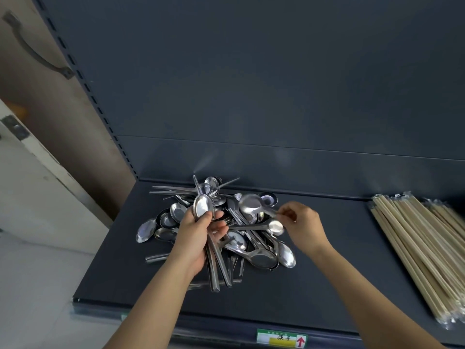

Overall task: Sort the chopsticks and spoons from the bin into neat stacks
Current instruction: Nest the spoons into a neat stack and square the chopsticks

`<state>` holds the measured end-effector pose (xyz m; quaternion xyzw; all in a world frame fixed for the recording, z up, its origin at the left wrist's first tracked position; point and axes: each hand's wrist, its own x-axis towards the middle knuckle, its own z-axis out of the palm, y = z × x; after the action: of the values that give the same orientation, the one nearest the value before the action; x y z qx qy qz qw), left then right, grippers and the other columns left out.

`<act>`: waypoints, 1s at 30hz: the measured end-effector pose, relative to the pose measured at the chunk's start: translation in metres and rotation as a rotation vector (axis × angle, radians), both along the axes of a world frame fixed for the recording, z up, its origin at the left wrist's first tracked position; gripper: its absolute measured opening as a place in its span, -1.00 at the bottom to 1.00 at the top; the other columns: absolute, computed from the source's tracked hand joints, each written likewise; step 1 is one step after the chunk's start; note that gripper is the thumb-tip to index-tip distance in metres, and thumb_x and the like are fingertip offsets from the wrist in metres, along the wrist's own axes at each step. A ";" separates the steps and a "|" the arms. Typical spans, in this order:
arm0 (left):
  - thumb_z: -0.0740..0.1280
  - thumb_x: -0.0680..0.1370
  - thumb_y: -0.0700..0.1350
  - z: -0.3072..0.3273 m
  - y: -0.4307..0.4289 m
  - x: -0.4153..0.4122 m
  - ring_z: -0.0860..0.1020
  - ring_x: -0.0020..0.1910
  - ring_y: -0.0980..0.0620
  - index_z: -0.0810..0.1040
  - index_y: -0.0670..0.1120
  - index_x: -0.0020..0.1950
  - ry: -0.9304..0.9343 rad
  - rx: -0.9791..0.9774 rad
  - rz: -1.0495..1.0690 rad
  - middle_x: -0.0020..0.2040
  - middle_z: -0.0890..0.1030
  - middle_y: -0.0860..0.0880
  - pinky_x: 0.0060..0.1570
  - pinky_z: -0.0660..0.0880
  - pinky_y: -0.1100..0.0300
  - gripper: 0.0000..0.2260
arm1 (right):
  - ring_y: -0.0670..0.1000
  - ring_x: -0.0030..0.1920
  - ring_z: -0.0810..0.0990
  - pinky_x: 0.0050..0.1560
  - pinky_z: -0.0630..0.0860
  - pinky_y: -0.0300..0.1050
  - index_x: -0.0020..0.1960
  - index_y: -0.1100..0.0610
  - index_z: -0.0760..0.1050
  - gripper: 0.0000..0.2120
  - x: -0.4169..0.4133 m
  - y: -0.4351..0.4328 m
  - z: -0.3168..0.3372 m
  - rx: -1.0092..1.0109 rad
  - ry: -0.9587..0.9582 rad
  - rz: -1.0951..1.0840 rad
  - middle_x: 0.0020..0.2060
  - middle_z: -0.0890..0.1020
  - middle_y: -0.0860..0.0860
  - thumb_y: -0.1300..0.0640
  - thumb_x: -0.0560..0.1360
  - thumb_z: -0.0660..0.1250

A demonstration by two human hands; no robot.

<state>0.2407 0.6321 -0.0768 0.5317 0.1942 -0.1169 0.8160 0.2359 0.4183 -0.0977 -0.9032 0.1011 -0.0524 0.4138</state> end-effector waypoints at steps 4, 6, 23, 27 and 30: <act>0.14 0.64 -0.20 -0.004 -0.004 0.000 0.63 -0.12 -0.04 0.40 -0.18 0.19 -0.011 -0.053 0.039 -0.03 0.59 -0.18 -0.19 0.63 0.13 -0.85 | -0.08 -0.36 0.48 -0.28 0.41 -0.26 -0.23 0.08 0.58 -0.87 -0.002 0.029 0.022 0.370 0.053 -0.089 -0.38 0.57 -0.08 0.27 0.45 0.39; 0.14 0.64 -0.06 -0.003 -0.005 0.001 0.64 -0.08 -0.06 0.42 -0.16 0.17 -0.018 -0.092 0.066 0.06 0.59 -0.20 -0.17 0.63 0.13 -0.79 | -0.13 -0.42 0.48 -0.29 0.46 -0.22 -0.28 0.05 0.57 -0.82 -0.007 0.051 0.030 0.391 0.099 -0.014 -0.46 0.56 -0.12 0.29 0.43 0.40; 0.18 0.63 -0.22 0.004 0.071 -0.003 0.44 -0.41 0.14 0.45 -0.07 0.09 -0.027 -0.082 0.329 -0.16 0.62 -0.08 -0.47 0.44 0.37 -0.89 | -0.17 -0.27 0.58 -0.22 0.46 -0.45 -0.01 0.10 0.62 -0.90 -0.002 0.136 0.027 0.005 0.095 0.423 -0.23 0.62 -0.13 0.17 0.50 0.35; 0.18 0.63 -0.22 0.000 0.099 -0.012 0.42 -0.39 0.14 0.44 -0.07 0.13 -0.005 -0.051 0.398 -0.15 0.62 -0.08 -0.53 0.37 0.39 -0.87 | -0.04 0.04 0.57 0.08 0.48 -0.24 0.16 0.08 0.57 -0.76 0.003 0.147 0.014 -0.228 0.135 0.566 0.09 0.60 0.00 0.17 0.49 0.37; 0.19 0.62 -0.22 -0.004 0.116 -0.022 0.45 -0.37 0.14 0.46 -0.06 0.16 -0.006 0.000 0.416 -0.17 0.64 -0.07 -0.51 0.41 0.38 -0.85 | 0.02 0.22 0.46 0.21 0.43 -0.16 0.25 0.06 0.52 -0.67 0.009 0.157 0.007 -0.418 0.131 0.694 0.21 0.53 0.03 0.22 0.49 0.34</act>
<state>0.2191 0.7478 -0.0809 0.4803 0.2974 0.0555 0.8232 0.2451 0.5751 -0.0904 -0.9498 -0.1963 0.1283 0.2071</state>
